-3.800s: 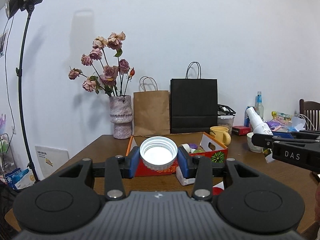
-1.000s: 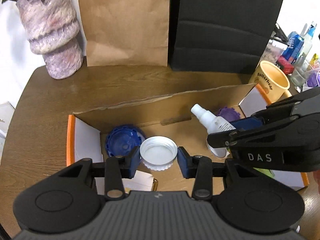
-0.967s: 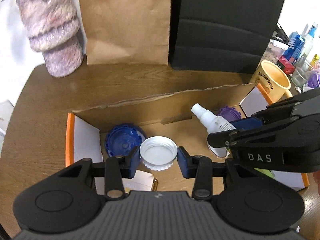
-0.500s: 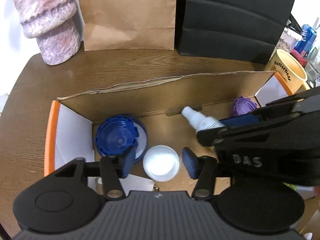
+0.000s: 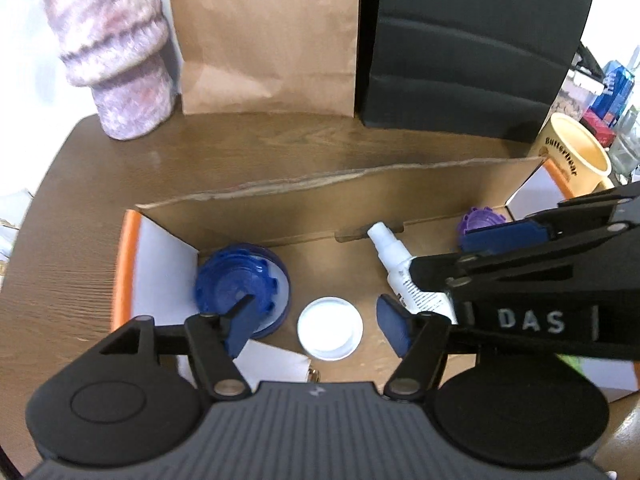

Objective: Organize rigid objects
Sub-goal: 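Lower and release the spray bottle with the right tool while the left tool releases the white cap, then withdraw both open tools up and back from the box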

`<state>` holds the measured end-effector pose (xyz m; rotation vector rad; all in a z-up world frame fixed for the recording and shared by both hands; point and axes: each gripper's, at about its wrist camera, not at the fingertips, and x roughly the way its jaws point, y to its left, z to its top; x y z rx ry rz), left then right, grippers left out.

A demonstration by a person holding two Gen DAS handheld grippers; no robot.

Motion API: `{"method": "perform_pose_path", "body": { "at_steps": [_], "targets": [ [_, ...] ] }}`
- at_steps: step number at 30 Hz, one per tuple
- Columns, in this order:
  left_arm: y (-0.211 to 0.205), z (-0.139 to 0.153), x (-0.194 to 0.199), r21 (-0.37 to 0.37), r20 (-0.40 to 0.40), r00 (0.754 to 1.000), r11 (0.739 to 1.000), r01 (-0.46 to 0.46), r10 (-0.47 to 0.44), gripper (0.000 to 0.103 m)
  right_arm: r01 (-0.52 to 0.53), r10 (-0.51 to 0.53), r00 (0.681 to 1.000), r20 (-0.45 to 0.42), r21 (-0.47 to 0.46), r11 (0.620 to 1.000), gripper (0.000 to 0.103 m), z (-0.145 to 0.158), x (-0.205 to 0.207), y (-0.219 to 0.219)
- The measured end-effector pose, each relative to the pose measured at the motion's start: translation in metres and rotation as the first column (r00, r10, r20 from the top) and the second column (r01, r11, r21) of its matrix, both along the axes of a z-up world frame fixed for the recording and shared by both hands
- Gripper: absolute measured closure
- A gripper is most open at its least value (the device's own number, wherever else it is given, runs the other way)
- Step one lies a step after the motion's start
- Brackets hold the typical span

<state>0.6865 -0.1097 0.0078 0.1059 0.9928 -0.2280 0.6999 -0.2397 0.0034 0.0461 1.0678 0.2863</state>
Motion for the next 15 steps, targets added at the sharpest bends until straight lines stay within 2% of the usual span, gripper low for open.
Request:
{"method": "perform_pose_path", "body": {
  "at_steps": [4, 8, 15],
  "targets": [
    [0.006, 0.025, -0.017, 0.004, 0.048, 0.999, 1.000, -0.019, 0.019, 0.036, 0.011, -0.011, 0.999, 0.041, -0.003, 1.000, 0.060, 0.028, -0.018, -0.006],
    [0.014, 0.056, -0.038, 0.002, 0.098, 0.995, 0.999, -0.037, 0.037, 0.036, 0.026, -0.026, 0.995, 0.093, -0.002, 1.000, 0.053, 0.058, -0.041, -0.014],
    [0.023, 0.105, -0.084, -0.021, 0.236, 0.969, 0.997, -0.070, 0.073, 0.035, 0.040, -0.039, 0.979, 0.200, -0.001, 0.999, 0.052, 0.101, -0.087, -0.023]
  ]
}}
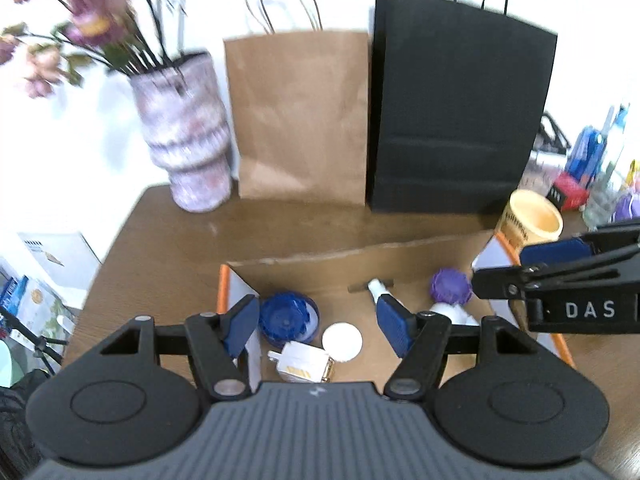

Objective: Organize rigid objects
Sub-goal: 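Withdraw both open tools up and back from the box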

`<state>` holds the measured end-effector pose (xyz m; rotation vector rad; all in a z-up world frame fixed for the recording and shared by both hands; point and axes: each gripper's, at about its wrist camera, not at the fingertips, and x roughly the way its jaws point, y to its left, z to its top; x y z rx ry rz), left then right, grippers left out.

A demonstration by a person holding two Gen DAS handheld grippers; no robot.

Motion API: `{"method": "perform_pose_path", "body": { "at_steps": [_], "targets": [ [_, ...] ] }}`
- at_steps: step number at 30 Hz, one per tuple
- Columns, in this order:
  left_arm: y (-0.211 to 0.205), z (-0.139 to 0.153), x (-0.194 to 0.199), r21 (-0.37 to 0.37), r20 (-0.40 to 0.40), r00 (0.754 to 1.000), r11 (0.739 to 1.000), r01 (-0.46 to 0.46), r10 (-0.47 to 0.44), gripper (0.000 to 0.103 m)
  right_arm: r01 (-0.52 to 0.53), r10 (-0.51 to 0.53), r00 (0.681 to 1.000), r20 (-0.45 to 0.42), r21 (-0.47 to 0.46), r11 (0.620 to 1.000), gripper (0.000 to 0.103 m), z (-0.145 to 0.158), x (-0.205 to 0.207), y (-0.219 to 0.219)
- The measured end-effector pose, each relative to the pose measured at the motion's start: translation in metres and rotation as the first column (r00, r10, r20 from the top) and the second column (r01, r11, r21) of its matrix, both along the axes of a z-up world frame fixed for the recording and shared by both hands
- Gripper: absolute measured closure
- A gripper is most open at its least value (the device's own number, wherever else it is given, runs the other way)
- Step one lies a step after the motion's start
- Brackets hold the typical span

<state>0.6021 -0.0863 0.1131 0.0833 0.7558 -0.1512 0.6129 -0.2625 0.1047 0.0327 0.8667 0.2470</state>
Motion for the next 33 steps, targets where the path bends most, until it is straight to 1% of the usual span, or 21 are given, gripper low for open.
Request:
{"method": "perform_pose_path", "body": {
  "at_steps": [2, 3, 5, 8, 13, 18, 20, 21, 23, 25, 26, 29, 31, 33],
  "targets": [
    [0.003, 0.009, -0.014, -0.003, 0.063, 0.998, 1.000, -0.024, 0.024, 0.033, 0.006, -0.006, 0.999, 0.048, 0.006, 1.000, 0.050, 0.008, -0.015, -0.002],
    [0.005, 0.013, -0.023, -0.007, 0.106, 0.993, 0.999, -0.044, 0.045, 0.032, 0.007, -0.007, 0.996, 0.085, 0.009, 1.000, 0.047, 0.011, -0.023, -0.004],
    [0.007, 0.018, -0.037, -0.010, 0.158, 0.986, 0.998, -0.059, 0.060, 0.032, 0.025, -0.027, 0.986, 0.162, 0.016, 1.000, 0.045, 0.017, -0.039, -0.007],
    [0.009, 0.022, -0.054, -0.020, 0.184, 0.980, 0.998, -0.067, 0.069, 0.032, 0.035, -0.042, 0.970, 0.241, 0.036, 0.999, 0.045, 0.017, -0.060, -0.010],
    [0.015, 0.022, -0.086, -0.043, 0.265, 0.961, 0.996, -0.076, 0.085, 0.032, 0.039, -0.055, 0.937, 0.344, 0.055, 0.998, 0.045, 0.012, -0.095, -0.009],
    [0.019, 0.018, -0.119, -0.071, 0.345, 0.933, 0.994, -0.079, 0.099, 0.032, 0.033, -0.050, 0.911, 0.408, 0.047, 0.998, 0.044, 0.007, -0.126, -0.005],
    [0.021, 0.016, -0.129, -0.081, 0.364, 0.926, 0.994, -0.077, 0.101, 0.032, 0.034, -0.046, 0.901, 0.432, 0.036, 0.999, 0.042, 0.005, -0.137, -0.001],
    [0.021, 0.015, -0.133, -0.084, 0.369, 0.924, 0.994, -0.075, 0.101, 0.032, 0.035, -0.045, 0.895, 0.443, 0.030, 0.999, 0.040, 0.004, -0.142, 0.000],
    [0.023, 0.012, -0.143, -0.090, 0.375, 0.922, 0.993, -0.071, 0.100, 0.032, 0.036, -0.043, 0.888, 0.457, 0.024, 0.999, 0.037, 0.002, -0.153, 0.002],
    [0.024, 0.009, -0.154, -0.083, 0.394, 0.914, 0.994, -0.072, 0.099, 0.032, 0.035, -0.040, 0.882, 0.470, 0.020, 0.999, 0.037, 0.000, -0.165, 0.004],
    [0.025, 0.008, -0.161, -0.078, 0.413, 0.906, 0.994, -0.073, 0.099, 0.032, 0.036, -0.038, 0.878, 0.478, 0.013, 0.999, 0.037, -0.001, -0.170, 0.005],
    [0.028, 0.005, -0.179, -0.089, 0.441, 0.892, 0.994, -0.070, 0.102, 0.032, 0.036, -0.036, 0.861, 0.507, 0.010, 0.999, 0.036, -0.005, -0.190, 0.004],
    [0.029, 0.002, -0.193, -0.095, 0.456, 0.884, 0.993, -0.066, 0.102, 0.032, 0.033, -0.038, 0.858, 0.512, 0.020, 0.999, 0.035, -0.011, -0.205, 0.002],
    [0.029, -0.003, -0.209, -0.073, 0.491, 0.866, 0.995, -0.064, 0.092, 0.032, 0.030, -0.031, 0.849, 0.527, 0.011, 0.999, 0.034, -0.017, -0.223, 0.001]
  ]
}}
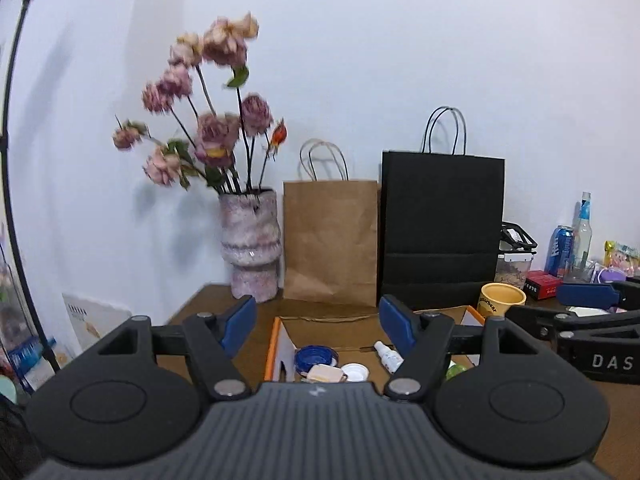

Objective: Organize rigid objects
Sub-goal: 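Withdraw both open tools up and back from the box, then move both tools down toward the red lint brush on the table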

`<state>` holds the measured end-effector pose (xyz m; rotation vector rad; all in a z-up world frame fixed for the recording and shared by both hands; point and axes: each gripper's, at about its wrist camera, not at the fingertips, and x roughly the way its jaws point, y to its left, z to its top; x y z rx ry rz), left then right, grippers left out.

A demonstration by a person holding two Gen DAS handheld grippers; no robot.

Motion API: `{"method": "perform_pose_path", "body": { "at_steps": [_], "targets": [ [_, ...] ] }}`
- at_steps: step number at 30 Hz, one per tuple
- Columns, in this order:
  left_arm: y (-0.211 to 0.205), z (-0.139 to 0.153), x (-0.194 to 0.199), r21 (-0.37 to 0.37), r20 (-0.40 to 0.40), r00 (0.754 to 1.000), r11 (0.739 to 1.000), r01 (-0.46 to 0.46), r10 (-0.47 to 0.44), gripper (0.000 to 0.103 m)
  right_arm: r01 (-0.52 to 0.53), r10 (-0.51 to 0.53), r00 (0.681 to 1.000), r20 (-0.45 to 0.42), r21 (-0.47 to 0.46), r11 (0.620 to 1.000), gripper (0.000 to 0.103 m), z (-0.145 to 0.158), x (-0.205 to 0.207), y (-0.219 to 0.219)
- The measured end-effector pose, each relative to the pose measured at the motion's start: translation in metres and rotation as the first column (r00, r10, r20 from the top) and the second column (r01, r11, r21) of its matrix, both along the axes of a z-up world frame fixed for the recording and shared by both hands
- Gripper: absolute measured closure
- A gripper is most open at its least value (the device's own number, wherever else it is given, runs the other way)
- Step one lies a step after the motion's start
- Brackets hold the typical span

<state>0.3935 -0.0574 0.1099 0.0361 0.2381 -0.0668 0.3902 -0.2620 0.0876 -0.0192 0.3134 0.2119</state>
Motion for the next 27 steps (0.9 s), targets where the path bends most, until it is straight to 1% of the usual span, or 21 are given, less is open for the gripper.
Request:
{"method": "perform_pose_path", "body": {
  "at_steps": [2, 4, 9, 12, 14, 17, 19, 21, 23, 27],
  "targets": [
    [0.000, -0.008, -0.015, 0.017, 0.017, 1.000, 1.000, 0.012, -0.013, 0.032, -0.004, 0.004, 1.000, 0.019, -0.012, 1.000, 0.033, -0.007, -0.017, 0.000],
    [0.001, -0.016, -0.031, 0.014, 0.021, 1.000, 1.000, 0.022, -0.022, 0.032, -0.009, 0.009, 1.000, 0.028, -0.012, 1.000, 0.033, -0.014, -0.034, -0.001],
    [0.007, -0.030, -0.069, -0.002, 0.038, 0.999, 1.000, 0.014, -0.014, 0.032, -0.018, 0.020, 0.998, 0.064, -0.026, 0.999, 0.031, -0.029, -0.076, -0.004],
    [0.012, -0.039, -0.097, -0.018, 0.076, 0.997, 1.000, 0.021, -0.020, 0.031, -0.015, 0.015, 0.997, 0.075, 0.000, 1.000, 0.029, -0.039, -0.102, -0.012],
    [0.016, -0.048, -0.116, -0.021, 0.086, 0.996, 1.000, 0.011, -0.009, 0.030, -0.007, 0.005, 0.997, 0.081, 0.027, 1.000, 0.029, -0.047, -0.116, -0.018],
    [0.017, -0.061, -0.141, 0.015, 0.095, 0.995, 1.000, -0.022, 0.020, 0.030, 0.003, -0.008, 0.997, 0.081, 0.067, 0.998, 0.028, -0.062, -0.139, -0.028],
    [0.016, -0.070, -0.158, 0.042, 0.097, 0.995, 0.999, -0.034, 0.030, 0.030, 0.002, -0.008, 0.997, 0.076, 0.077, 0.997, 0.027, -0.073, -0.154, -0.032],
    [0.016, -0.078, -0.175, 0.053, 0.096, 0.995, 0.998, -0.036, 0.031, 0.029, 0.011, -0.015, 0.998, 0.068, 0.059, 0.998, 0.024, -0.083, -0.169, -0.032],
    [0.017, -0.086, -0.190, 0.047, 0.087, 0.996, 0.998, -0.036, 0.032, 0.026, 0.010, -0.012, 0.998, 0.058, 0.034, 0.999, 0.023, -0.093, -0.183, -0.033],
    [0.015, -0.103, -0.210, 0.031, 0.039, 0.999, 0.999, -0.024, 0.023, 0.025, 0.008, -0.009, 0.999, 0.036, 0.022, 1.000, 0.022, -0.105, -0.200, -0.035]
  ]
}}
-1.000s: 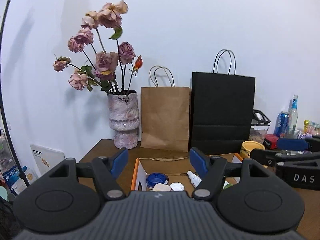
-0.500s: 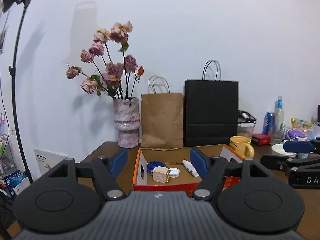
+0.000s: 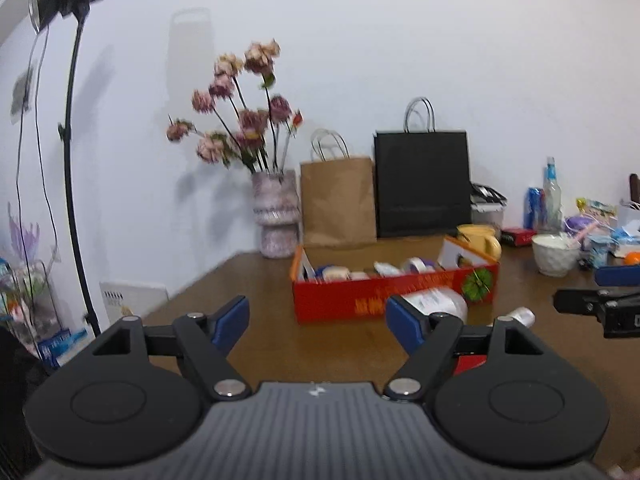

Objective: Organize rigid objects
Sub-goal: 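Move both tools down toward the red lint brush on the table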

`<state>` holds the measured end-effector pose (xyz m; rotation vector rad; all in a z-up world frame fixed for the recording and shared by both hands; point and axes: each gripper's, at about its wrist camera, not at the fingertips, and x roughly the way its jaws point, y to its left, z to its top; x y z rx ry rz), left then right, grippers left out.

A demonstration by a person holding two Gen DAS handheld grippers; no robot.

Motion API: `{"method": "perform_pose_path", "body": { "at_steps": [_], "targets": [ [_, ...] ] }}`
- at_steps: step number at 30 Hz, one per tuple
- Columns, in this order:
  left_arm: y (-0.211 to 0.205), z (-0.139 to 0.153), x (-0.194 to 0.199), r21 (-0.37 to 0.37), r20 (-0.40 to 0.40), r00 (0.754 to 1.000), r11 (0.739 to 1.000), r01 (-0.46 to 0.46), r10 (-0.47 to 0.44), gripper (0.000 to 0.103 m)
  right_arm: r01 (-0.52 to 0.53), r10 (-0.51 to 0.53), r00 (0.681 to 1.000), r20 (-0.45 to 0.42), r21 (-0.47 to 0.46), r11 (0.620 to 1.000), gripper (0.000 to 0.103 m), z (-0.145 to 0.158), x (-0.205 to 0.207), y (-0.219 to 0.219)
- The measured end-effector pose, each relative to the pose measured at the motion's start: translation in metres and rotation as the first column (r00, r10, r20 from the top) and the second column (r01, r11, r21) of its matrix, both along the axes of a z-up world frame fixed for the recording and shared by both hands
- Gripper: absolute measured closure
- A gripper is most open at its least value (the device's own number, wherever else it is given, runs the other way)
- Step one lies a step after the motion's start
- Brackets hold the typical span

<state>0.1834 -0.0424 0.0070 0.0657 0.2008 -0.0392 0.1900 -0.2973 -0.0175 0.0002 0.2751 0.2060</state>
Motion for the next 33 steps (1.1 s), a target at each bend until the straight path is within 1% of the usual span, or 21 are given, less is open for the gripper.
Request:
{"method": "perform_pose_path", "body": {
  "at_steps": [2, 7, 13, 16, 19, 20, 22, 23, 27, 29, 31, 33],
  "targets": [
    [-0.003, -0.006, -0.002, -0.001, -0.037, 0.999, 1.000, 0.018, -0.018, 0.025, -0.003, 0.003, 1.000, -0.014, 0.008, 1.000, 0.022, -0.004, -0.003, -0.002],
    [-0.009, -0.013, 0.005, 0.003, -0.064, 0.998, 1.000, 0.025, -0.025, 0.025, -0.009, 0.009, 0.999, -0.038, 0.015, 1.000, 0.022, -0.008, 0.003, -0.007],
    [-0.018, -0.017, 0.017, -0.025, -0.116, 0.991, 0.998, 0.064, -0.066, 0.024, 0.027, -0.026, 0.995, -0.092, 0.018, 0.999, 0.022, -0.015, 0.025, -0.019],
    [-0.026, -0.020, 0.028, -0.017, -0.139, 0.987, 0.997, 0.074, -0.076, 0.024, 0.030, -0.027, 0.993, -0.118, 0.023, 0.999, 0.023, -0.018, 0.039, -0.027],
    [-0.033, -0.023, 0.038, -0.027, -0.176, 0.979, 0.995, 0.097, -0.100, 0.024, 0.034, -0.032, 0.989, -0.144, 0.013, 0.999, 0.024, -0.021, 0.054, -0.034],
    [-0.035, -0.025, 0.042, -0.038, -0.192, 0.975, 0.994, 0.104, -0.110, 0.024, 0.036, -0.034, 0.988, -0.152, 0.011, 0.999, 0.025, -0.023, 0.059, -0.036],
    [-0.040, -0.028, 0.051, -0.063, -0.228, 0.966, 0.992, 0.108, -0.120, 0.024, 0.042, -0.041, 0.984, -0.176, 0.007, 0.999, 0.031, -0.024, 0.072, -0.042],
    [-0.041, -0.030, 0.055, -0.078, -0.248, 0.960, 0.991, 0.110, -0.127, 0.024, 0.043, -0.041, 0.981, -0.188, 0.006, 0.999, 0.036, -0.025, 0.078, -0.045],
    [-0.046, -0.036, 0.075, -0.149, -0.335, 0.931, 0.984, 0.101, -0.146, 0.027, 0.041, -0.039, 0.968, -0.248, 0.002, 0.999, 0.047, -0.030, 0.108, -0.058],
    [-0.048, -0.039, 0.083, -0.171, -0.365, 0.919, 0.981, 0.095, -0.152, 0.029, 0.043, -0.043, 0.960, -0.278, -0.004, 0.999, 0.051, -0.032, 0.124, -0.062],
    [-0.051, -0.041, 0.090, -0.179, -0.384, 0.911, 0.980, 0.086, -0.150, 0.032, 0.040, -0.041, 0.953, -0.301, -0.010, 0.999, 0.053, -0.035, 0.138, -0.065],
    [-0.052, -0.042, 0.097, -0.188, -0.404, 0.902, 0.979, 0.080, -0.151, 0.034, 0.037, -0.039, 0.948, -0.317, -0.013, 0.999, 0.054, -0.037, 0.149, -0.067]
  ]
}}
